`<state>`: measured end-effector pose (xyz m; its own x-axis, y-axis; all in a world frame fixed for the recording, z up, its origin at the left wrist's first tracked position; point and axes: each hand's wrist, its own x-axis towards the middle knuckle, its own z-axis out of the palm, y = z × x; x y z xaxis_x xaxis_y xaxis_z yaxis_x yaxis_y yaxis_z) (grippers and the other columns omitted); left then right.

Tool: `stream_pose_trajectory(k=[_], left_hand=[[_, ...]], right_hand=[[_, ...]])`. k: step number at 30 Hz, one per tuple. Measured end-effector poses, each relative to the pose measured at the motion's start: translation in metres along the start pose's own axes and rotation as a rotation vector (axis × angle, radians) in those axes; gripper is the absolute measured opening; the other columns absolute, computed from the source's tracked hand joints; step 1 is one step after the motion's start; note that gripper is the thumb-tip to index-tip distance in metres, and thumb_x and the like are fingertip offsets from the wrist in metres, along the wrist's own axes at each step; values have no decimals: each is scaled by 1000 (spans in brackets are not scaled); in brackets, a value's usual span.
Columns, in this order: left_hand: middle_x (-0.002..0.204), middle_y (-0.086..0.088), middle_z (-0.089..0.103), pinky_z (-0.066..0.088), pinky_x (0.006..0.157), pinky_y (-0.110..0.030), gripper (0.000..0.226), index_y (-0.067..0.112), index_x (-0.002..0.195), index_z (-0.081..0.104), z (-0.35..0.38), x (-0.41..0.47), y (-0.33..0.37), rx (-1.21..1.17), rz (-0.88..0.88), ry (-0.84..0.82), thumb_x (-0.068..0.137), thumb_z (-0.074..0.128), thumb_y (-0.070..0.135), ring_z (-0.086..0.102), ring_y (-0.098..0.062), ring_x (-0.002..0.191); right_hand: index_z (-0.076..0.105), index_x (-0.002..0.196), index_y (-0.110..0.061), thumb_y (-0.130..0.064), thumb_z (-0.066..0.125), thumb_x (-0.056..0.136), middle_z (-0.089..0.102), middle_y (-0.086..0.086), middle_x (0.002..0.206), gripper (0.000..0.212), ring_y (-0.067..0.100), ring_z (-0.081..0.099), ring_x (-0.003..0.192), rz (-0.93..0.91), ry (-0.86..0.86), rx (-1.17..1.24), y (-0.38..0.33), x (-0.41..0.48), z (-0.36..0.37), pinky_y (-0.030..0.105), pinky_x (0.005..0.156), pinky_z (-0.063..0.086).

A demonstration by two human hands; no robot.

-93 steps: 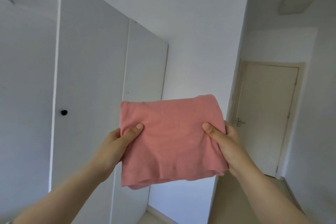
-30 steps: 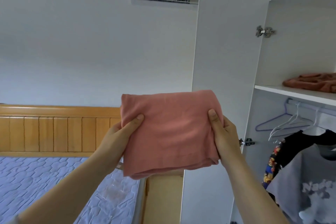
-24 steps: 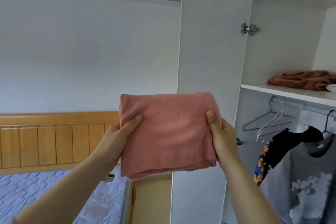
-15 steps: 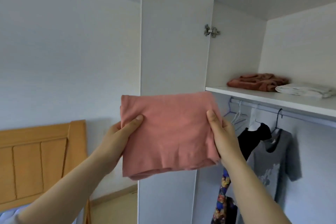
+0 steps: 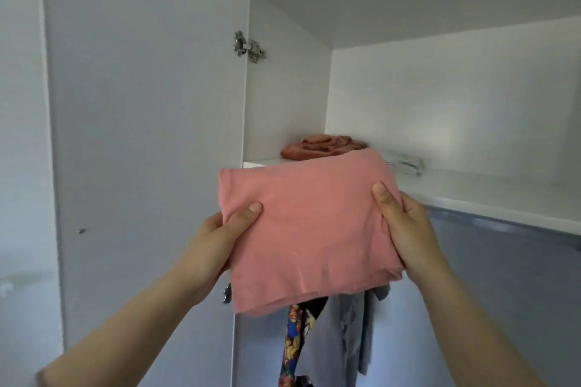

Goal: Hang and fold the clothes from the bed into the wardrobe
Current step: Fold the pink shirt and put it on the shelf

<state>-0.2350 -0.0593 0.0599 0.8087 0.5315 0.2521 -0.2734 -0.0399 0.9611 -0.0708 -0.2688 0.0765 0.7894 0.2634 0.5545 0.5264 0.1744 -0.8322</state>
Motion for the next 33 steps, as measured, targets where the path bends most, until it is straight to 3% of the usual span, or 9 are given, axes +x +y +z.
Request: stream_pose_trajectory(k=[5, 13, 18, 21, 23, 25, 28, 30, 33], left_hand=[[104, 1, 75, 58, 68, -26, 57, 14, 119, 61, 37, 74, 1, -32, 80, -105, 68, 76, 37, 72, -16, 94], [99, -2, 74, 60, 67, -30, 74, 14, 113, 61, 82, 176, 3, -62, 185, -230, 47, 94, 15, 73, -18, 88], [109, 1, 71, 52, 95, -39, 80, 26, 113, 64, 91, 233, 19, 309, 289, -376, 39, 88, 48, 67, -16, 103], [103, 13, 70, 52, 91, -30, 77, 42, 107, 64, 99, 255, 36, 716, 336, -599, 38, 82, 70, 67, -4, 97], [107, 18, 69, 52, 89, -27, 74, 48, 107, 63, 114, 262, 45, 785, 322, -715, 41, 75, 82, 66, 0, 99], [113, 16, 69, 53, 93, -33, 79, 42, 115, 62, 132, 267, 50, 703, 281, -828, 47, 75, 80, 67, -5, 103], [119, 4, 70, 50, 98, -40, 74, 27, 126, 59, 151, 271, 50, 487, 174, -1017, 62, 84, 54, 67, -17, 109], [118, -2, 71, 51, 96, -39, 63, 23, 122, 64, 158, 274, 44, 372, 150, -1045, 65, 86, 39, 67, -21, 109], [112, -3, 73, 57, 83, -33, 53, 23, 110, 73, 168, 280, 31, 211, 147, -996, 60, 88, 31, 70, -20, 103]], right_hand=[[71, 88, -26, -66, 60, 71, 73, -21, 81, 45, -4, 67, 69, -99, 71, -107, 4, 55, -33, 7, 52, 46], [70, 76, -22, -63, 62, 70, 70, -17, 67, 43, -5, 60, 57, -180, 111, -280, 0, 121, -79, 7, 52, 43], [63, 71, -9, -67, 65, 69, 57, -6, 63, 58, 6, 51, 55, -161, 63, -433, -6, 143, -85, 15, 51, 40], [56, 61, -18, -67, 66, 66, 48, -10, 55, 50, 4, 44, 48, -171, 61, -502, -9, 151, -82, 11, 45, 35], [60, 60, -18, -66, 67, 66, 52, -11, 56, 49, 3, 47, 49, -176, 31, -553, -14, 156, -77, 11, 47, 36], [67, 72, -14, -67, 67, 66, 58, -4, 62, 53, 5, 51, 54, -192, -6, -605, -20, 162, -70, 14, 50, 39], [73, 78, -22, -62, 70, 71, 66, -7, 68, 40, 3, 60, 60, -208, -68, -658, -30, 170, -61, 13, 53, 44], [74, 81, -29, -59, 72, 72, 72, -10, 77, 31, 4, 66, 67, -207, -95, -705, -36, 175, -58, 15, 56, 49], [75, 87, -29, -65, 72, 65, 73, -6, 84, 42, 10, 69, 78, -202, -80, -783, -44, 182, -60, 27, 70, 56]])
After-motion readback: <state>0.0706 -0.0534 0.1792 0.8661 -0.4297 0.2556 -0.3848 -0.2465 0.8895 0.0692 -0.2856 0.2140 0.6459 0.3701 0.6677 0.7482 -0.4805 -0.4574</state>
